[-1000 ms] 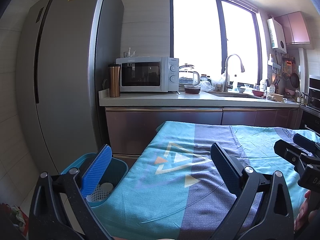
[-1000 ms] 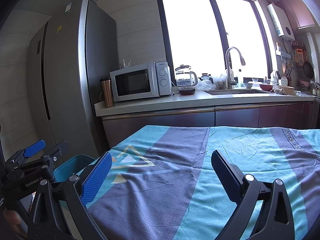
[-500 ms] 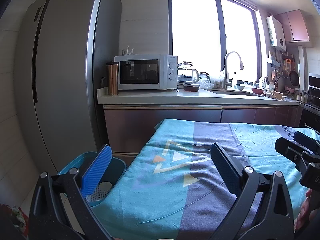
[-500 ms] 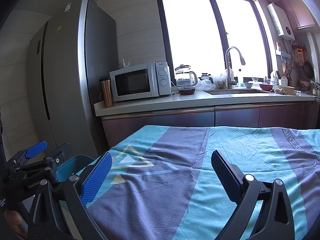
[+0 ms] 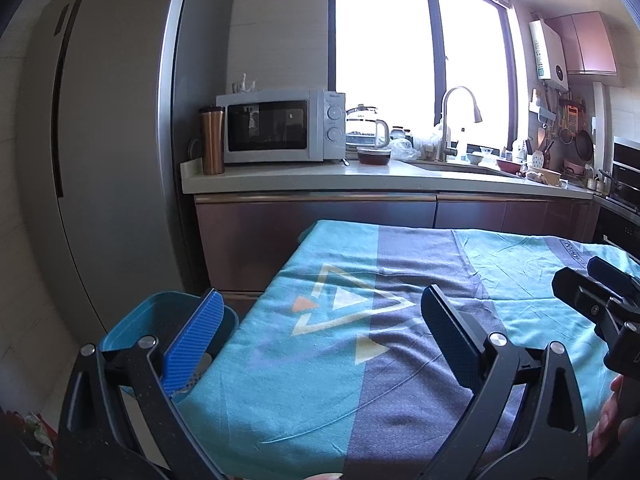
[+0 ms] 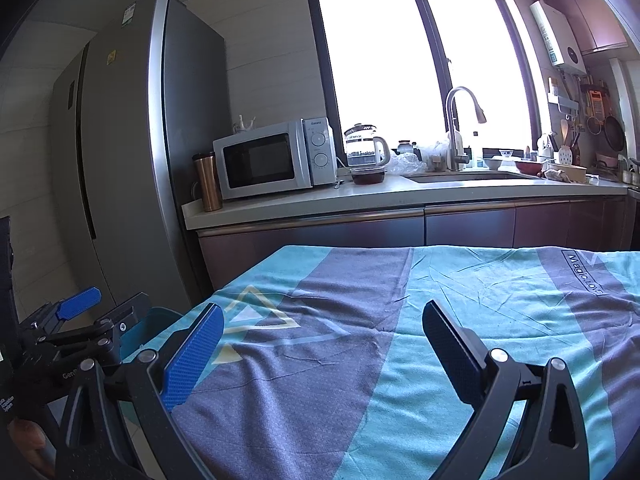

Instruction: Collect trash

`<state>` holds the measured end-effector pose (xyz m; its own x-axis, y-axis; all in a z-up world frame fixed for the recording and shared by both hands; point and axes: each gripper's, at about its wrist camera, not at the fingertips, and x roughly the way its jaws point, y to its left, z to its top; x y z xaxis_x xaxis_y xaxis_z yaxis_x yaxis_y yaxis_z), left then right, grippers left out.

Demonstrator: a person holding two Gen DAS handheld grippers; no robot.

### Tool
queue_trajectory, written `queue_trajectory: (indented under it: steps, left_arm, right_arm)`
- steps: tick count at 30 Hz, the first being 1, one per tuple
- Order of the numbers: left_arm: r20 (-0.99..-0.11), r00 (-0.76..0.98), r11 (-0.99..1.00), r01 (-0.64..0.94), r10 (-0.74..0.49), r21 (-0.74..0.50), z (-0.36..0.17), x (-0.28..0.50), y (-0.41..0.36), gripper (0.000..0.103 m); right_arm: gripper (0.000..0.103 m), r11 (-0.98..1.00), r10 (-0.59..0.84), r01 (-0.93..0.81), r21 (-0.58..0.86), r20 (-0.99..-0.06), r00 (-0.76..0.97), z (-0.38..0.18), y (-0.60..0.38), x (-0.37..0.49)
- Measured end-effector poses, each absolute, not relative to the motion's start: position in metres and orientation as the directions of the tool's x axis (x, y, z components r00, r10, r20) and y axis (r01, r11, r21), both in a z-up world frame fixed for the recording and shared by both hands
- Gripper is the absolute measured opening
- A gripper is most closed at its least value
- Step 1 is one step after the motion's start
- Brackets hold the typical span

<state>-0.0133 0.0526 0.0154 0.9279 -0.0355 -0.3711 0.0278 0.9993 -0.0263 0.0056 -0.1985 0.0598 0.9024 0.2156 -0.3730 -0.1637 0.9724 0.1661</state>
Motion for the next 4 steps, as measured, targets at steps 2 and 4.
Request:
queue_trajectory:
  steps: [2, 4]
  left_arm:
    - [-0.42, 0.904, 0.997, 0.06, -0.075, -0.051, 0.01, 0.001, 0.052, 0.097]
    - [-0.47, 0.876, 0.994, 0.088, -0.108, -0.065, 0.003, 0.018, 0.048, 0.097]
  right_arm:
    - [0.096, 0.976, 0.201, -0.147, 0.162, -0.391, 0.898, 0.057, -0.205, 0.009]
    - [0.096, 0.98, 0.18, -0.123, 0.159, -0.417, 0.891, 0.053, -0.215, 0.015]
